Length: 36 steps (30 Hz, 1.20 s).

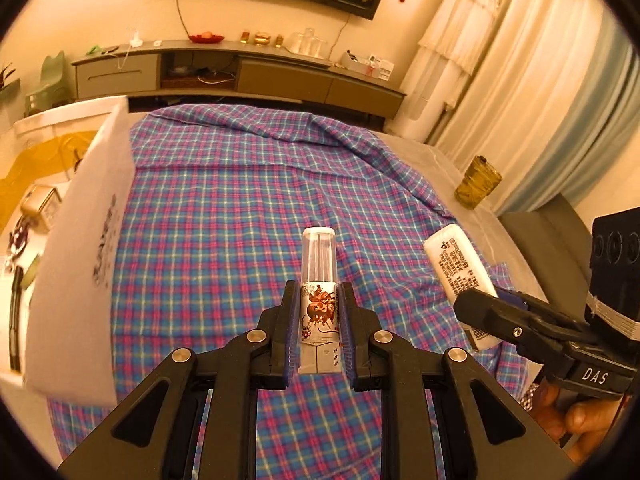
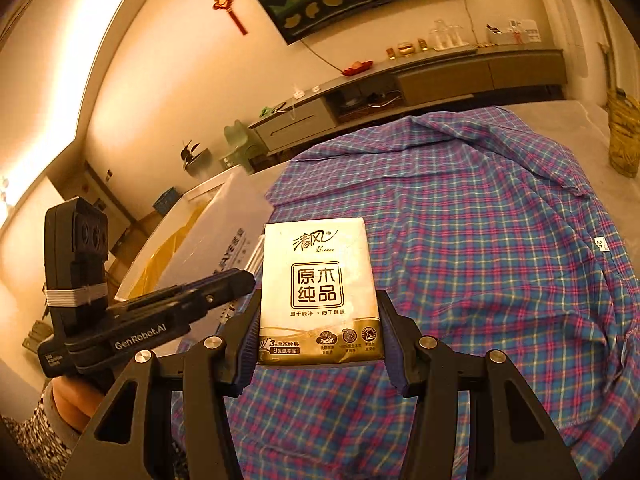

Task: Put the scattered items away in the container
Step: 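Carry the white tube and tissue pack over the white box with both tools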

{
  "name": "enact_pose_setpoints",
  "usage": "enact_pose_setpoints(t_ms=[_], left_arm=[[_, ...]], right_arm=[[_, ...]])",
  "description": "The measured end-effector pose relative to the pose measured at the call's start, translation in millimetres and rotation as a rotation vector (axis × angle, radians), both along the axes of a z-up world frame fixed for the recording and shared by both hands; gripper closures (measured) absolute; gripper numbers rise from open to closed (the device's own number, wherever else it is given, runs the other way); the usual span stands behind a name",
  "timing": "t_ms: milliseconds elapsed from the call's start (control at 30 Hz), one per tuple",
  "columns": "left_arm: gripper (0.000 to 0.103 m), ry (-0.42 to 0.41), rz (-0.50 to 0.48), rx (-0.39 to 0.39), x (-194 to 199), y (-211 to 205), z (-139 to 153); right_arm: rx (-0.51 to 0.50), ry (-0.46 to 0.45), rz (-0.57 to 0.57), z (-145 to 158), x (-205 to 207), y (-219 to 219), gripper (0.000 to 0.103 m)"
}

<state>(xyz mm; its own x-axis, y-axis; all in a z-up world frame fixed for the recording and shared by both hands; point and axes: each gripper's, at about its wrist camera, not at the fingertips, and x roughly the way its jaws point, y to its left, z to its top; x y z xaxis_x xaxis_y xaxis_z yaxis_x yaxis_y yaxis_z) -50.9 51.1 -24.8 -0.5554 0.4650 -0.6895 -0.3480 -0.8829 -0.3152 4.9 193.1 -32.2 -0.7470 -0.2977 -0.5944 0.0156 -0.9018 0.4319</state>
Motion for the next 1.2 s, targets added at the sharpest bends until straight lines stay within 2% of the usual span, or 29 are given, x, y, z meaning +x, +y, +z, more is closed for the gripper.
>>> enact_pose_setpoints(t_ms=[267,667,867,1200], left_arm=[[0.084,0.063,0.014,0.045,20.8,-20.2,18.4],[0.084,0.12,0.068,0.148,27.7,-60.9,39.3],[0.084,0.151,0.118,0.195,27.1,-88.5,49.4],[0.084,0.144,0.234,0.263,19.2,-143.5,49.8]], right_arm=[[0.064,0.017,0.035,24.9,12.2,-34.4,0.05],[0.153,0.047,0.109,53.5,3.1,-89.0,0.05],[0.18,0.059,0.141,63.2,-9.6,-114.8,0.05],[0.207,0.07,0.225,68.4,-35.6,-164.1,0.05]])
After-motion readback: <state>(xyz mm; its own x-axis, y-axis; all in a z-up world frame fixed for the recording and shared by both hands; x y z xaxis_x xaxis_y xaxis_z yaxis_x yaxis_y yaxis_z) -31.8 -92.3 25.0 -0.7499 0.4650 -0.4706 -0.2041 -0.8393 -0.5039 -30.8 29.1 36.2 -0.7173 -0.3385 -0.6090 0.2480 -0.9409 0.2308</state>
